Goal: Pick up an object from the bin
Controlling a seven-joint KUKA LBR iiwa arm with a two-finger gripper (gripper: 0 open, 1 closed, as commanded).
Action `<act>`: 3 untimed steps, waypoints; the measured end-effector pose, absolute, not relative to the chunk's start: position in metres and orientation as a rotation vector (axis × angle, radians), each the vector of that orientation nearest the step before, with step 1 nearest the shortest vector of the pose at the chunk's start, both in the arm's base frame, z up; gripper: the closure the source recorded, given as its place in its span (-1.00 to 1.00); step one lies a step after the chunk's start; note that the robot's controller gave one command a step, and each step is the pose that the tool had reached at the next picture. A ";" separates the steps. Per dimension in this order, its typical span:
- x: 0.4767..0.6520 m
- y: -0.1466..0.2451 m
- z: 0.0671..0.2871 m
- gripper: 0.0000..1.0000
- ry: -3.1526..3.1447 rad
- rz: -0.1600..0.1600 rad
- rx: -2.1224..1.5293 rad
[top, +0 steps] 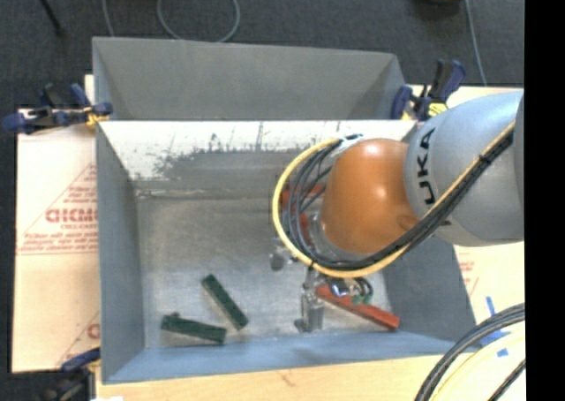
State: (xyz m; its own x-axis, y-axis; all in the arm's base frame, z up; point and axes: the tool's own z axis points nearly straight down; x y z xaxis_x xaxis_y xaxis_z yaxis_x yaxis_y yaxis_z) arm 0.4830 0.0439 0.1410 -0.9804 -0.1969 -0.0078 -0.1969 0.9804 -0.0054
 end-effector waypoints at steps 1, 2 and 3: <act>0.488 -0.037 0.078 -1.00 3.118 -0.006 -0.390; 0.487 -0.105 0.071 -1.00 3.102 -0.007 -0.415; 0.486 -0.101 0.071 1.00 3.105 -0.002 -0.424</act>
Offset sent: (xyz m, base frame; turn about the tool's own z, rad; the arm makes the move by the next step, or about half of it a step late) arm 0.0049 -0.0749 -0.0614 -0.0579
